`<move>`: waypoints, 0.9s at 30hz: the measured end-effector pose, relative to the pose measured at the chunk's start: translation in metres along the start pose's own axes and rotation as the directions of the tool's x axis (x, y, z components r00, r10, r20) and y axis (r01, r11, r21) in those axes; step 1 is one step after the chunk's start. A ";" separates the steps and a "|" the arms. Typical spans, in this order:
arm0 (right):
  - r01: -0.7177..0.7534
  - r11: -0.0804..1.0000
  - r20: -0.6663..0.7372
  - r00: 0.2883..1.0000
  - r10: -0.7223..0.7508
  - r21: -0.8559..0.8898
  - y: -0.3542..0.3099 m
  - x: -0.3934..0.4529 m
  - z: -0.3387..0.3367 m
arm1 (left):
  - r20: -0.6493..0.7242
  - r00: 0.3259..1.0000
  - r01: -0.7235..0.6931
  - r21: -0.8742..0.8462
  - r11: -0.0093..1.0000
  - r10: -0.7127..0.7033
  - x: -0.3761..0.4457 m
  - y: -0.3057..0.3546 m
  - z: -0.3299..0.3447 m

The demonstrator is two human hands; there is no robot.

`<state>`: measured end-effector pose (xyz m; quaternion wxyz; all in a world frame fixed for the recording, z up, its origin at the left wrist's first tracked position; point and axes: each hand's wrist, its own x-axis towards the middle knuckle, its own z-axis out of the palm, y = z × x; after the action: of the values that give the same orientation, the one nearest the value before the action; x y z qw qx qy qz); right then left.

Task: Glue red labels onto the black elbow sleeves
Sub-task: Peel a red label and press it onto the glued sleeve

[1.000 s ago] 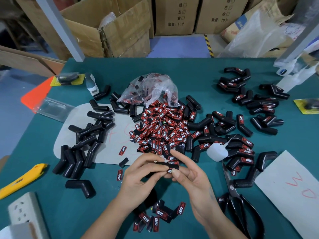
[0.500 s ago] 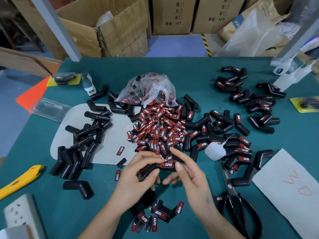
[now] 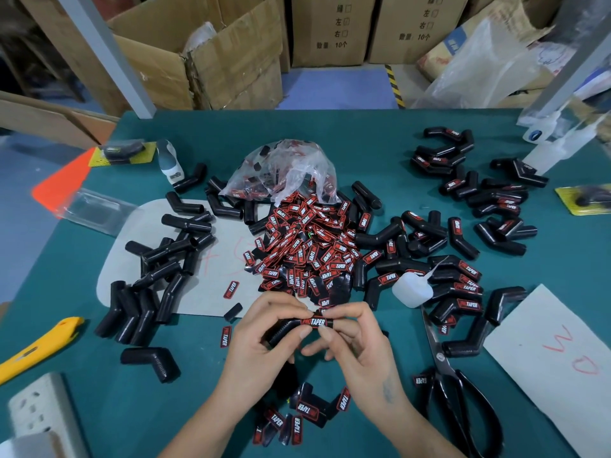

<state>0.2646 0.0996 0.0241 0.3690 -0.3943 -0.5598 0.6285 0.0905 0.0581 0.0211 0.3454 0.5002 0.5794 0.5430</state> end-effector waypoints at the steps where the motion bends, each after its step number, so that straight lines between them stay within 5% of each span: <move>1: 0.000 1.000 -0.008 1.000 -0.001 -0.018 0.000 0.000 0.000 | -0.001 1.000 -0.007 -0.024 1.000 0.007 -0.001 0.001 0.000; 7: 0.040 0.996 -0.014 0.999 -0.041 -0.076 0.000 -0.003 -0.001 | 0.011 1.000 -0.017 -0.066 0.998 0.018 -0.002 0.005 0.002; 18: -0.079 0.969 0.021 0.997 0.076 0.236 -0.007 0.001 0.002 | 0.022 0.998 -0.050 -0.012 0.999 0.050 -0.004 0.001 0.008; 27: -0.044 0.979 -0.055 0.997 0.056 0.201 -0.008 -0.002 0.007 | -0.012 1.000 0.001 -0.080 0.997 -0.002 -0.006 -0.004 0.015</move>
<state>0.2589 0.0953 0.0331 0.4074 -0.3883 -0.4723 0.6784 0.1057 0.0570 0.0140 0.3620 0.4823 0.5596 0.5685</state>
